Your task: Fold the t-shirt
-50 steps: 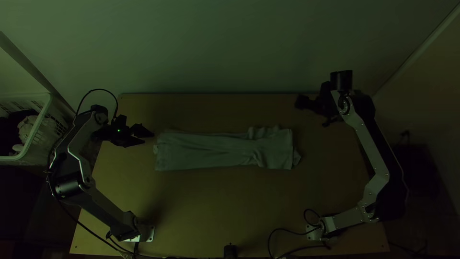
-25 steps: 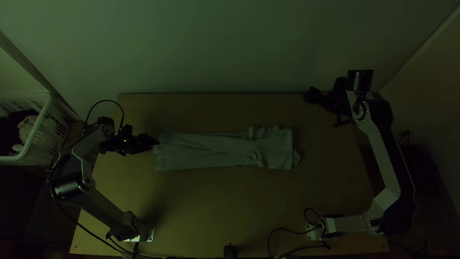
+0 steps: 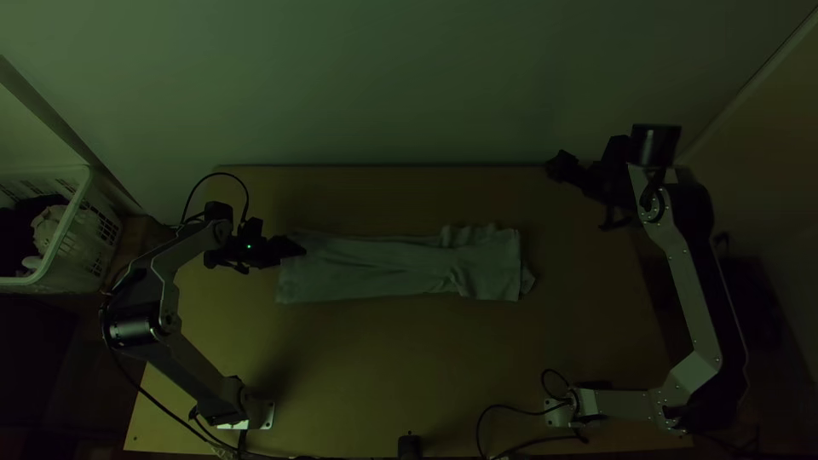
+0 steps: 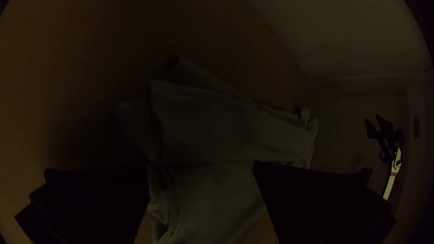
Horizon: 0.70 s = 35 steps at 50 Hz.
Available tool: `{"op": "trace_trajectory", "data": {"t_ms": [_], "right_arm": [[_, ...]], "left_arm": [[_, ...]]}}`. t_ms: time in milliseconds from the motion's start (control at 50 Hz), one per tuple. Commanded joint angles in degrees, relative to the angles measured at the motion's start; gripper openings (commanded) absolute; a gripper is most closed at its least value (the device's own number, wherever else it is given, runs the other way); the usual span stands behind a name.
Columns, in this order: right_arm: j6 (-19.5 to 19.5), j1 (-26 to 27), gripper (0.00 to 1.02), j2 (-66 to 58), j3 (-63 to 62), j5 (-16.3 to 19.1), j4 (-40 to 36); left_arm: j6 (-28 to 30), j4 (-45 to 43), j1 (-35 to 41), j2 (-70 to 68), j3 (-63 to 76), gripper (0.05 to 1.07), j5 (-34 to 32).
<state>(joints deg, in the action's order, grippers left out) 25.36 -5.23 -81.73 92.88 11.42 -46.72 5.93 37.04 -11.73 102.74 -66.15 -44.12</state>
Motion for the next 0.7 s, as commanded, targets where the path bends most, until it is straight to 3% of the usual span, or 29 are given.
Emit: {"op": "trace_trajectory", "data": {"t_ms": [0, 280, 320, 360, 460, 480, 680], "right_arm": [[1.5, -0.5, 0.99, 1.9, -0.8, 0.3, 0.5], [1.8, -0.6, 0.99, 4.2, -3.8, 0.3, 0.5], [1.9, -0.6, 0.99, 4.6, -4.2, 0.2, 0.5], [2.0, -0.6, 0.99, 4.7, -4.5, 0.2, 0.5], [2.3, -0.6, 0.99, 5.4, -5.4, 0.3, 0.8], [2.3, -0.6, 0.99, 5.5, -5.8, 0.3, 0.9], [2.3, -1.0, 0.99, 6.9, -8.2, 0.2, 1.6]], "left_arm": [[-3.0, -1.3, 3.3, 1.5, 1.9, 1.03, 1.1], [-7.8, -5.0, 8.6, 0.4, 3.0, 0.99, 6.5], [-7.8, -5.0, 9.2, 0.3, 3.5, 0.91, 7.6], [-8.0, -5.6, 9.9, -0.1, 4.1, 0.75, 9.2], [-8.9, -8.4, 10.1, -1.8, 5.8, 0.13, 10.9], [-9.0, -8.5, 10.1, -2.0, 5.8, 0.07, 11.1], [-8.2, -6.7, 6.7, -5.4, 5.2, 0.08, 13.2]]}}
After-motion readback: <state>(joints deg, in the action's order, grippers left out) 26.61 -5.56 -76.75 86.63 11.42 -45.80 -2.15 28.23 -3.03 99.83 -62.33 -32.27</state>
